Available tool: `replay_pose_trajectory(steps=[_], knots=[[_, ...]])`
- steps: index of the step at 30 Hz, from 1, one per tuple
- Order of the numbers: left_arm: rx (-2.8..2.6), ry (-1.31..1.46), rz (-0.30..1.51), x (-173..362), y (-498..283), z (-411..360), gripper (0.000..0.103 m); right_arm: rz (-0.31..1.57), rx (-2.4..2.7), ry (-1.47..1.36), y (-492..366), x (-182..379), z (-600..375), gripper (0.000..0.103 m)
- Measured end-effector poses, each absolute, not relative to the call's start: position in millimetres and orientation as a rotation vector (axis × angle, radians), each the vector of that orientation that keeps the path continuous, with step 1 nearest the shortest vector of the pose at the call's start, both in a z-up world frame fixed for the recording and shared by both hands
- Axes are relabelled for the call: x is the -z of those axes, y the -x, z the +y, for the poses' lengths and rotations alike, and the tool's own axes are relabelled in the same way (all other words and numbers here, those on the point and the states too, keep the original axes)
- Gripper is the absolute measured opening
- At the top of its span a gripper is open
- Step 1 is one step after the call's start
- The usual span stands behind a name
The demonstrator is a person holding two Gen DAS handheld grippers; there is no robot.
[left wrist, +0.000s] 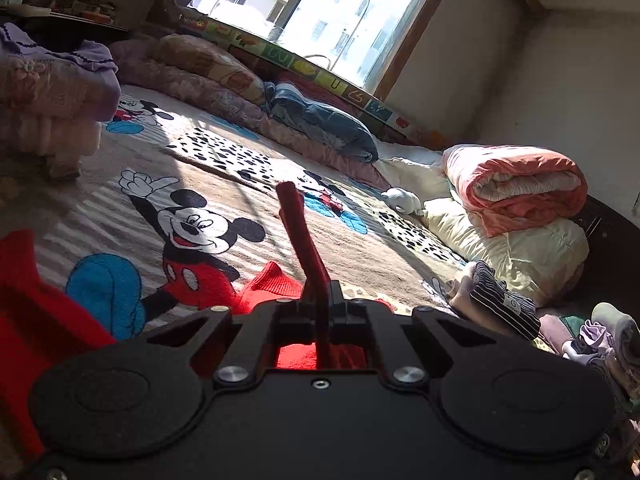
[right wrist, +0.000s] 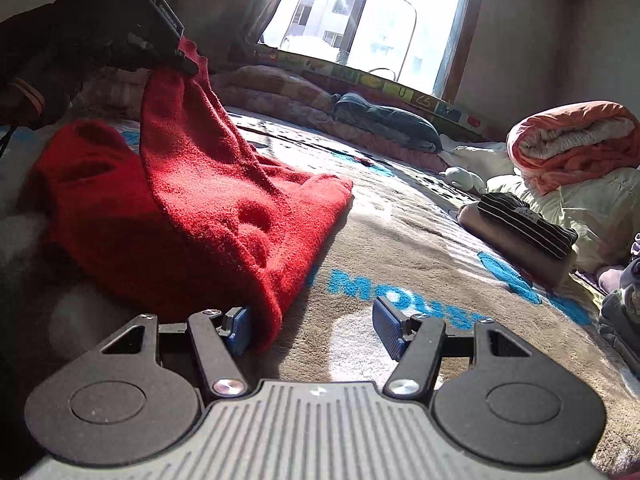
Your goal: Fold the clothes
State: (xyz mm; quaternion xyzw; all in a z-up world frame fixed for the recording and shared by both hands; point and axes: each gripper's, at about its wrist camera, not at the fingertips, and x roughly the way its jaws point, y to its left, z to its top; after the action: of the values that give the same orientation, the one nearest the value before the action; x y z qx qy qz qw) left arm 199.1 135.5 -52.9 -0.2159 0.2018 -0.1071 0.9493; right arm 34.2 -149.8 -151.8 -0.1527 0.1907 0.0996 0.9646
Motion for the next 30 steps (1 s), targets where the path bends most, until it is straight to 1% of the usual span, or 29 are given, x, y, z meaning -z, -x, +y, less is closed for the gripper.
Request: replay_pose_trajectory(steps=[4, 10, 15, 18, 19, 22, 23, 26, 28, 30], knots=[[0.204, 0.472, 0.435, 61.7, -201.0, 141.4, 0.002, 0.383, -0.209, 0.337, -31.7, 151.5, -147.3, 0.062], [0.126, 0.482, 0.536, 89.3, -216.9, 146.5, 0.002, 0.36, -0.277, 0.407, -18.2, 145.3, -142.3, 0.061], [0.135, 0.486, 0.498, 80.9, -212.3, 145.9, 0.002, 0.318, -0.389, 0.395, -11.7, 137.8, -135.6, 0.062], [0.136, 0.486, 0.485, 77.5, -210.8, 144.6, 0.002, 0.319, -0.463, 0.389, -13.9, 137.7, -129.4, 0.064], [0.136, 0.484, 0.484, 77.2, -210.8, 144.4, 0.002, 0.329, -0.489, 0.388, -16.6, 139.2, -126.7, 0.069], [0.118, 0.47, 0.498, 79.9, -213.4, 143.1, 0.002, 0.456, -0.588, 0.296, -29.8, 149.2, -125.1, 0.072], [0.104, 0.464, 0.51, 82.9, -215.3, 143.5, 0.002, 0.463, -0.59, 0.273, -29.1, 147.8, -126.2, 0.072], [0.077, 0.461, 0.536, 89.7, -219.2, 146.2, 0.002, 0.439, -0.615, 0.287, -23.7, 136.7, -127.6, 0.071], [0.083, 0.458, 0.52, 86.3, -218.7, 146.1, 0.002, 0.404, -0.6, 0.303, -20.1, 133.2, -127.7, 0.07], [0.085, 0.451, 0.514, 84.8, -219.6, 145.4, 0.002, 0.378, -0.57, 0.315, -22.0, 133.0, -126.0, 0.073]])
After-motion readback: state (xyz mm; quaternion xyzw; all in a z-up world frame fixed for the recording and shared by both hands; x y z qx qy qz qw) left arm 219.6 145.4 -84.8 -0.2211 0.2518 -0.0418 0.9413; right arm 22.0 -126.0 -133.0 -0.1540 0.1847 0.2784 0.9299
